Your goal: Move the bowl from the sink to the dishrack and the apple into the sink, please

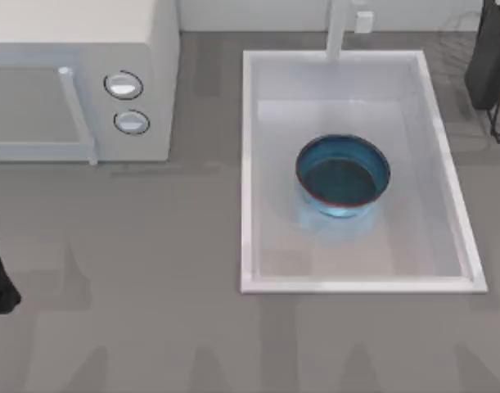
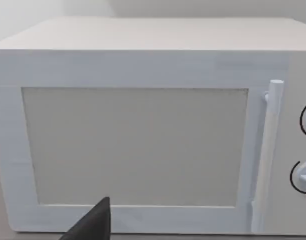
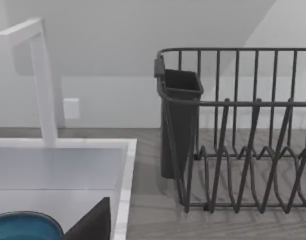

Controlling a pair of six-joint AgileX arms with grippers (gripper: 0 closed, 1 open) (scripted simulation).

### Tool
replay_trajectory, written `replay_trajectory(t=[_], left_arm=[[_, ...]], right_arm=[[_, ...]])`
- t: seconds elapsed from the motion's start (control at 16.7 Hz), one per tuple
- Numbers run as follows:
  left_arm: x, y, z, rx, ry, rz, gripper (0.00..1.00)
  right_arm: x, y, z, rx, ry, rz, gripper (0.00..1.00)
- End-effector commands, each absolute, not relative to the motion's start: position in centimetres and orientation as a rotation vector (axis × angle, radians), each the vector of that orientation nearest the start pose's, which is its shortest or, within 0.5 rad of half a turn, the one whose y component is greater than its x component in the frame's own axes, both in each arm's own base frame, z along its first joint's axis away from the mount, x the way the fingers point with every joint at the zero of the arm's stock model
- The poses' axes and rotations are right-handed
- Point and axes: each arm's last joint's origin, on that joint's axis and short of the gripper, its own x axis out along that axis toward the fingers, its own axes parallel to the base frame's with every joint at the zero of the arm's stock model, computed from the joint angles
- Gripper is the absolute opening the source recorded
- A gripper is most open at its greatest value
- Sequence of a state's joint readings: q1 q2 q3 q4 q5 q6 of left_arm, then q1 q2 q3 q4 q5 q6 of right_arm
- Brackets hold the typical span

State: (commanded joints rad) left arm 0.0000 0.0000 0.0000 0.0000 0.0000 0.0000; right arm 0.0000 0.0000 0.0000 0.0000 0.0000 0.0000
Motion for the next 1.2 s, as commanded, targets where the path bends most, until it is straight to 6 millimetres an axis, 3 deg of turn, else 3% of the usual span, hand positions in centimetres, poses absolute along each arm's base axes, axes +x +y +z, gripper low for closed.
replay_trajectory(t=[0.3,0.66,0.84,0.96,1.2], left_arm=[[10.6,-0.1,16.0,0.0,0.0,0.0,1.0],[10.6,-0.1,16.0,0.0,0.0,0.0,1.0],[10.6,-0.1,16.0,0.0,0.0,0.0,1.0],[10.6,-0.1,16.0,0.0,0.0,0.0,1.0],[10.6,-0.1,16.0,0.0,0.0,0.0,1.0]], right_arm=[[10.6,0.0,17.0,0.016,0.031,0.005,1.0],[12.6,1.0,22.8,0.114,0.283,0.061,1.0],[15.8,2.2,26.0,0.172,0.51,0.094,1.0],[18.9,3.6,27.5,0.204,0.69,0.107,1.0],[26.9,7.7,28.2,0.233,1.06,0.093,1.0]])
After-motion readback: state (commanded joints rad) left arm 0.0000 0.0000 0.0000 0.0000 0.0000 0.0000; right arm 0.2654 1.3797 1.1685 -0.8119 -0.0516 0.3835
